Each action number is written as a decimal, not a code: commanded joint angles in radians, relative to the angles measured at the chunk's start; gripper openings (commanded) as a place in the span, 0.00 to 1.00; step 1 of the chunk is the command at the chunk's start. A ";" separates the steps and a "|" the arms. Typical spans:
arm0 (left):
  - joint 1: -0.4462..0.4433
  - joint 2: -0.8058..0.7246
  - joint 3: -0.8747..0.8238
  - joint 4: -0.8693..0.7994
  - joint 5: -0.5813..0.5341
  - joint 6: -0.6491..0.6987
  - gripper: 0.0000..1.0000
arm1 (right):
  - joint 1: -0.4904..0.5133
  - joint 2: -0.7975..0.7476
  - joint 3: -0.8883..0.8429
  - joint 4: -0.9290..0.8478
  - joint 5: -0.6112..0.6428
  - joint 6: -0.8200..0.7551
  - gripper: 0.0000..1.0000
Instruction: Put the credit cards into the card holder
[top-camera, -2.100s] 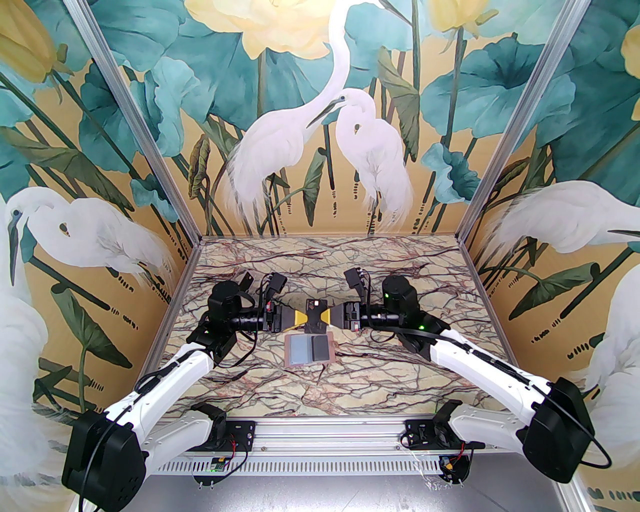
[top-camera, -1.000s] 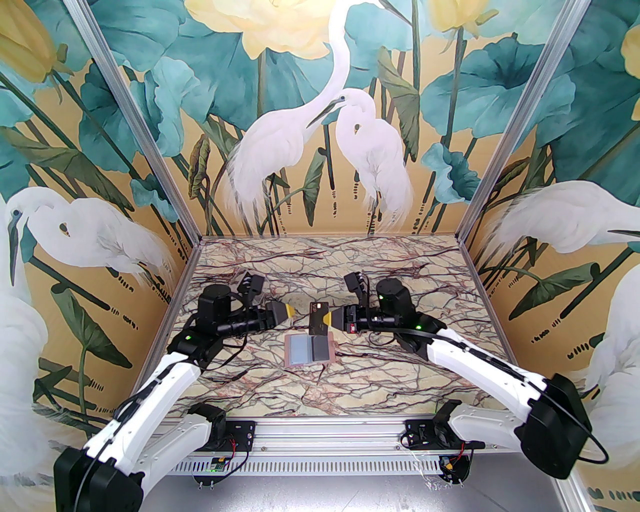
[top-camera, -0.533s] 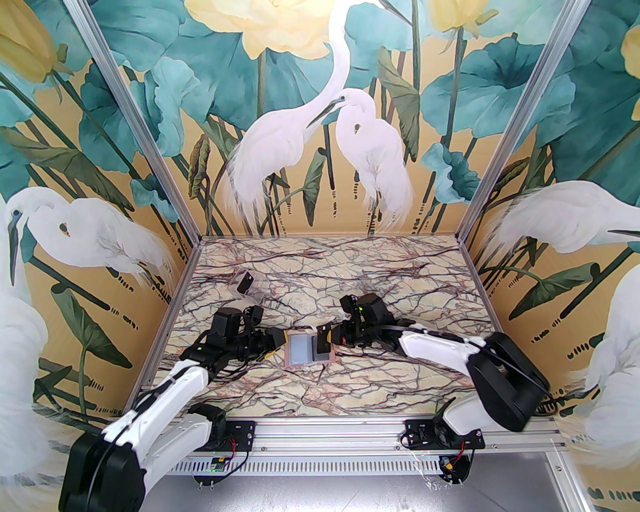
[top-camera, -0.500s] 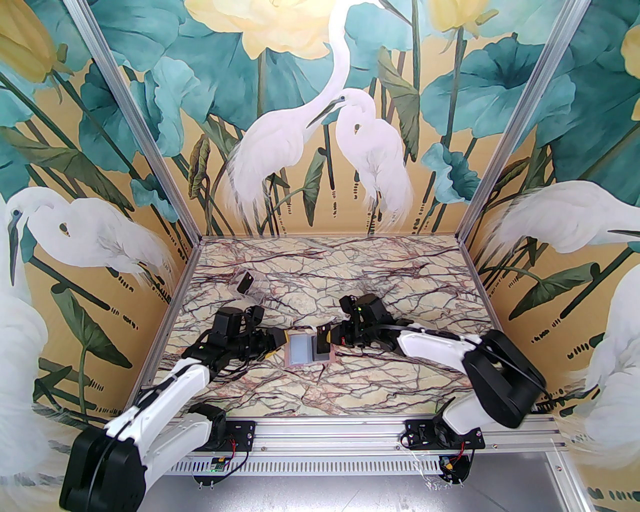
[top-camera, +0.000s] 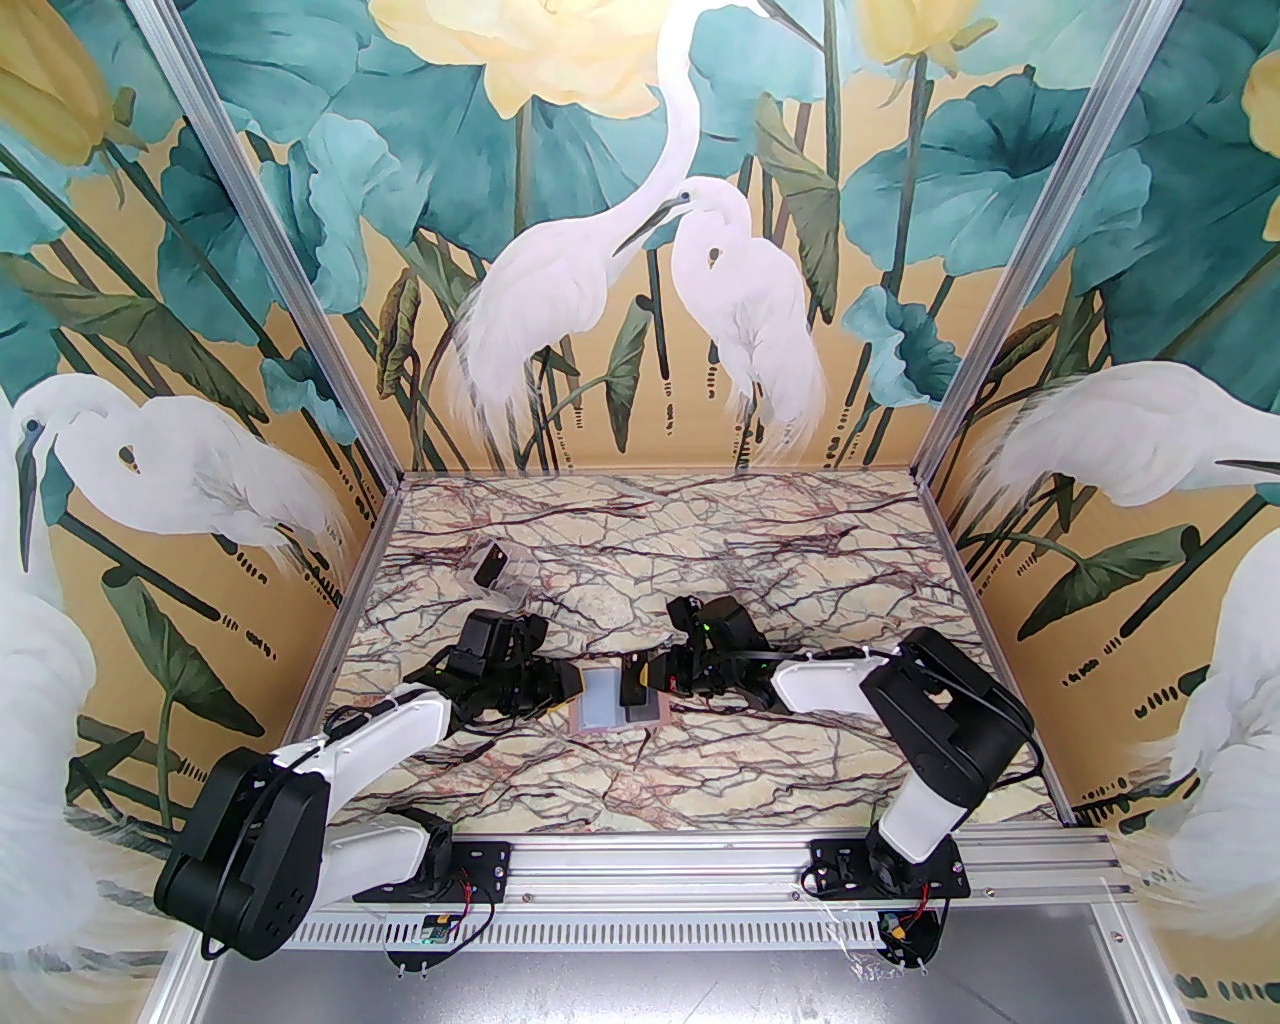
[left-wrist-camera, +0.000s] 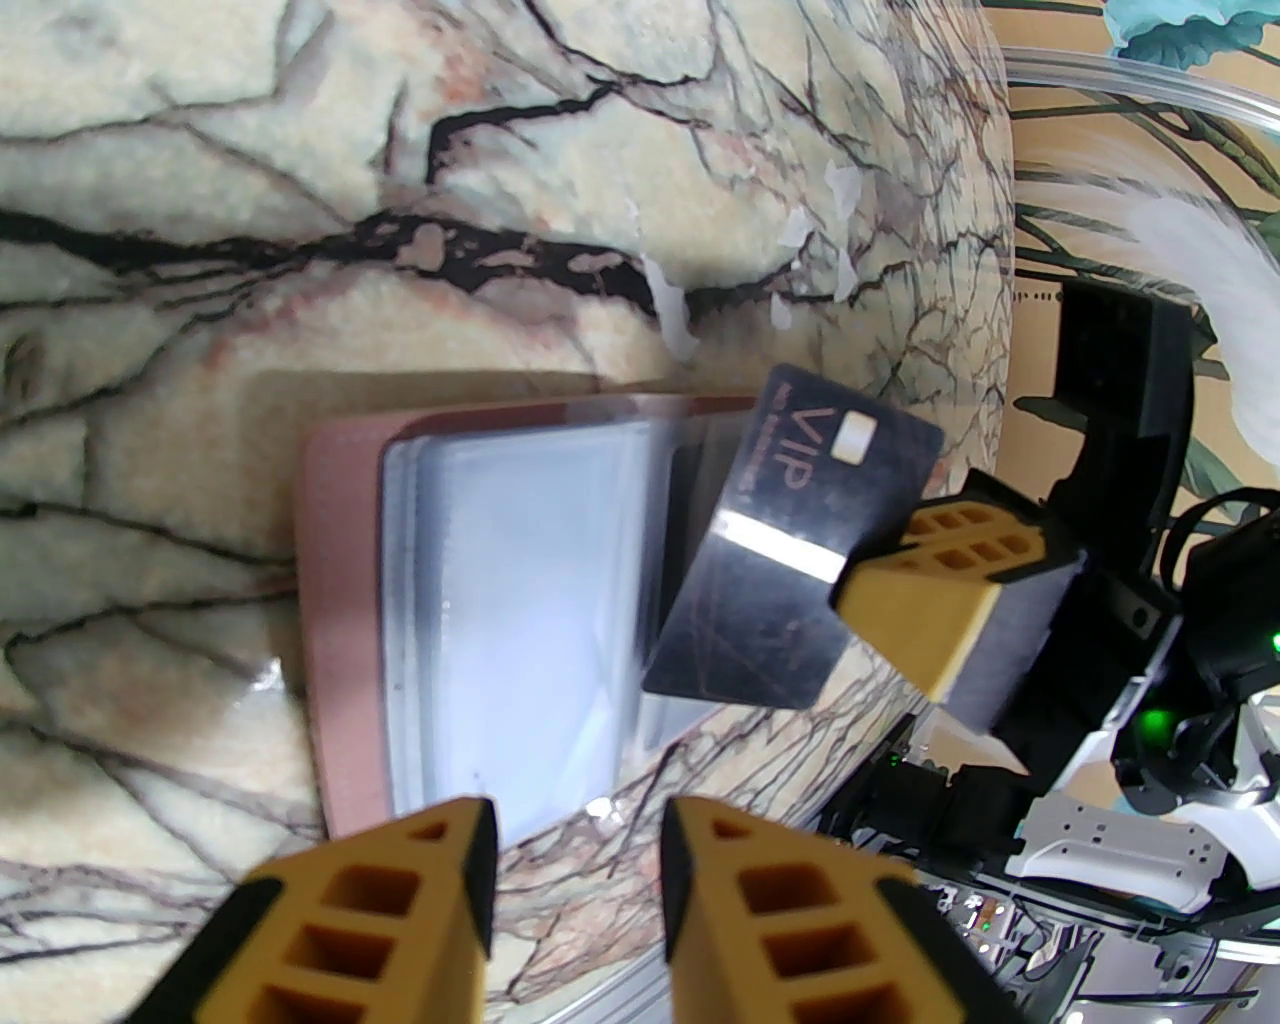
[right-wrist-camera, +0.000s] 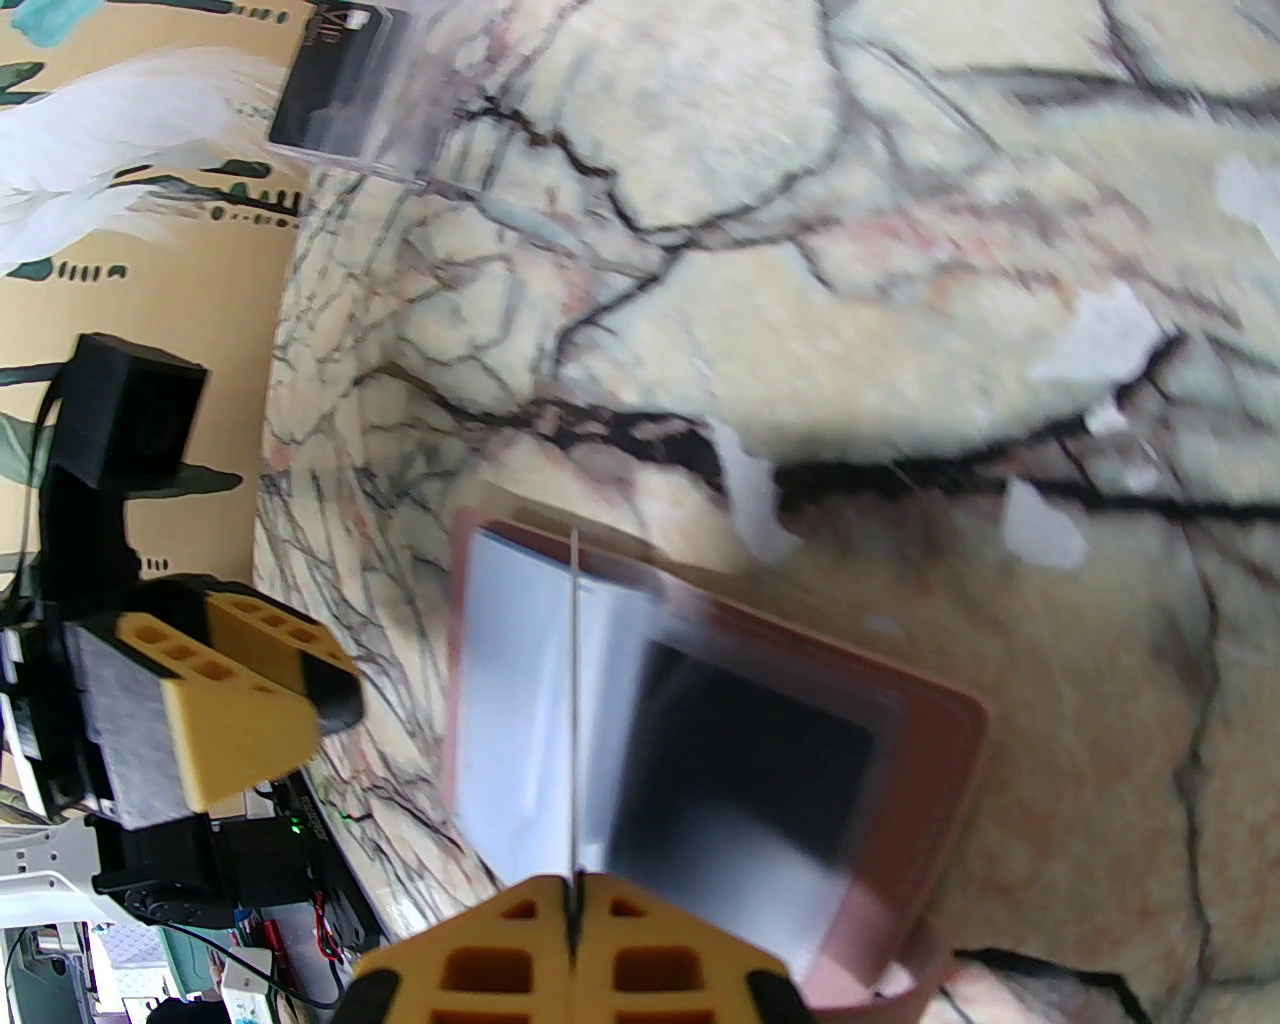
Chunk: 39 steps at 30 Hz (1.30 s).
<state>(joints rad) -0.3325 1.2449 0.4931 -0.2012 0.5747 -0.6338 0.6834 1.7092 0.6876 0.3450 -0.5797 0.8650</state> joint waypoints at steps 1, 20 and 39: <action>-0.010 0.015 0.002 0.029 -0.043 0.025 0.34 | 0.008 0.029 -0.004 0.061 -0.024 0.013 0.00; -0.044 0.126 -0.032 0.078 -0.085 0.016 0.26 | 0.021 0.066 0.007 0.047 -0.008 0.015 0.00; -0.057 0.181 -0.028 0.063 -0.128 -0.007 0.20 | 0.041 0.046 0.010 -0.018 0.036 0.007 0.00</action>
<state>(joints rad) -0.3801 1.3964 0.4721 -0.1226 0.4969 -0.6350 0.7147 1.7599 0.6891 0.3637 -0.5747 0.8719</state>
